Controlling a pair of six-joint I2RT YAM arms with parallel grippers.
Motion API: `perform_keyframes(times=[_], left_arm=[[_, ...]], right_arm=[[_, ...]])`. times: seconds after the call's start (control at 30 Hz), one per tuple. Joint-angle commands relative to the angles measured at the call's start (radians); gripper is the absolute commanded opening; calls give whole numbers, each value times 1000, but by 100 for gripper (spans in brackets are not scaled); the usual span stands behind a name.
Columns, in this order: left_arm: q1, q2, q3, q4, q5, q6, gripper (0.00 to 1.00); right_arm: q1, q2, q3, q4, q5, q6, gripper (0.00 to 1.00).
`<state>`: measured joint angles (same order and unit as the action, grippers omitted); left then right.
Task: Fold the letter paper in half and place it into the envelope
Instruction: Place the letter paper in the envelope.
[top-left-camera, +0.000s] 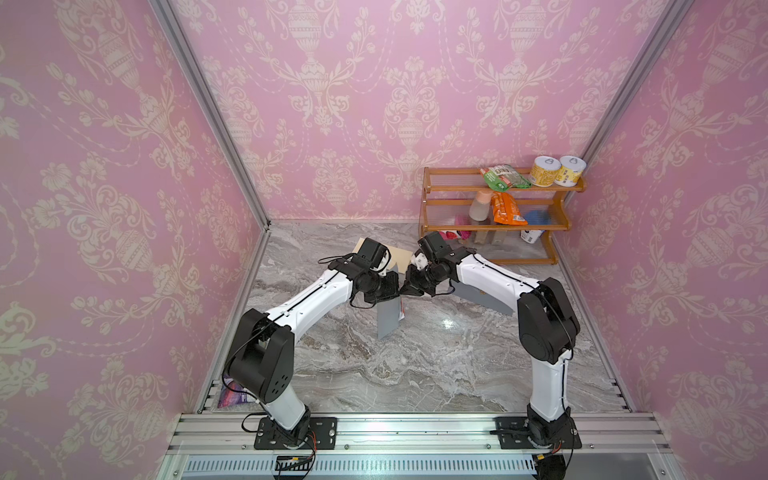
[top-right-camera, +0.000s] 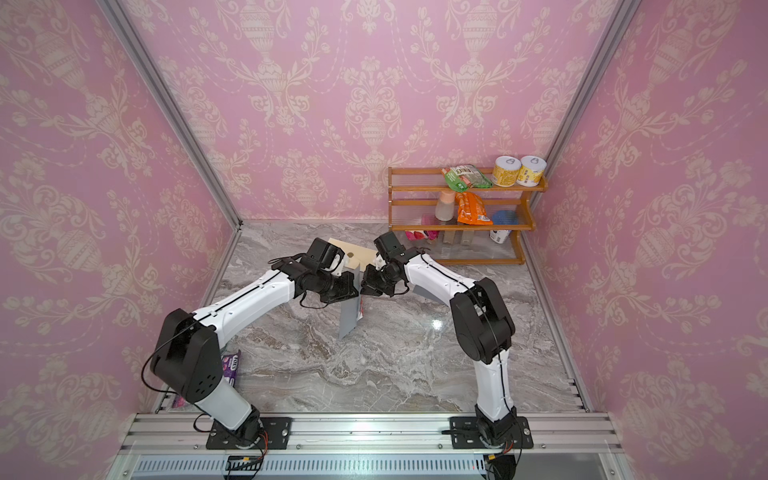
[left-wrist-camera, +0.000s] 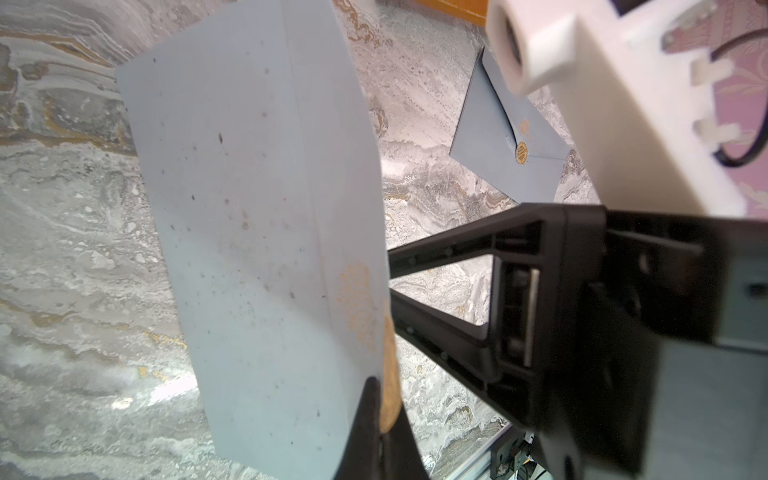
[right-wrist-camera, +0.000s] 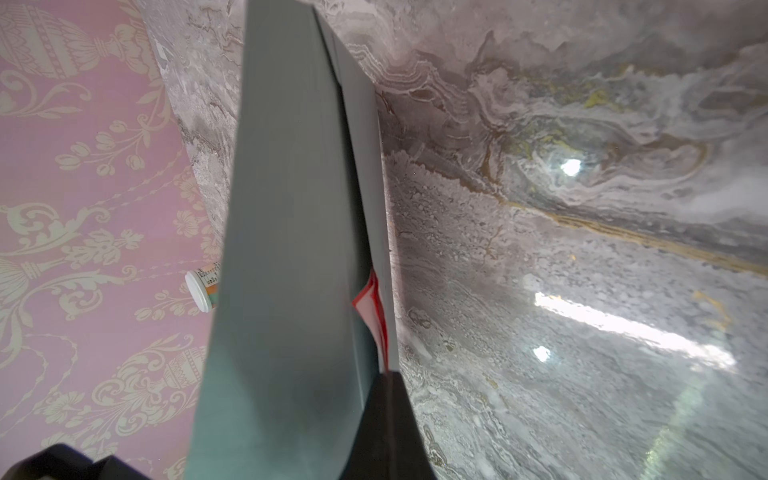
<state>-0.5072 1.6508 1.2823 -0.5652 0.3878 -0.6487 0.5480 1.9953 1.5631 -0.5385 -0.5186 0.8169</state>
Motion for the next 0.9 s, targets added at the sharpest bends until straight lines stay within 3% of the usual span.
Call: perform_keyframes(times=[0.0, 0.4, 0.6, 0.73, 0.87], left_arm=[[-1, -31, 31, -4, 17, -8, 0], [1, -23, 38, 9, 12, -12, 0], [6, -29, 24, 4, 14, -7, 0], [9, -52, -17, 1, 21, 5, 0], [18, -86, -70, -1, 26, 28, 0]], right_arm=[[24, 5, -27, 20, -24, 28, 0], [64, 4, -82, 82, -71, 90, 0], [47, -35, -68, 31, -43, 50, 0], [13, -77, -38, -24, -38, 15, 25], [7, -93, -19, -95, -44, -32, 39]])
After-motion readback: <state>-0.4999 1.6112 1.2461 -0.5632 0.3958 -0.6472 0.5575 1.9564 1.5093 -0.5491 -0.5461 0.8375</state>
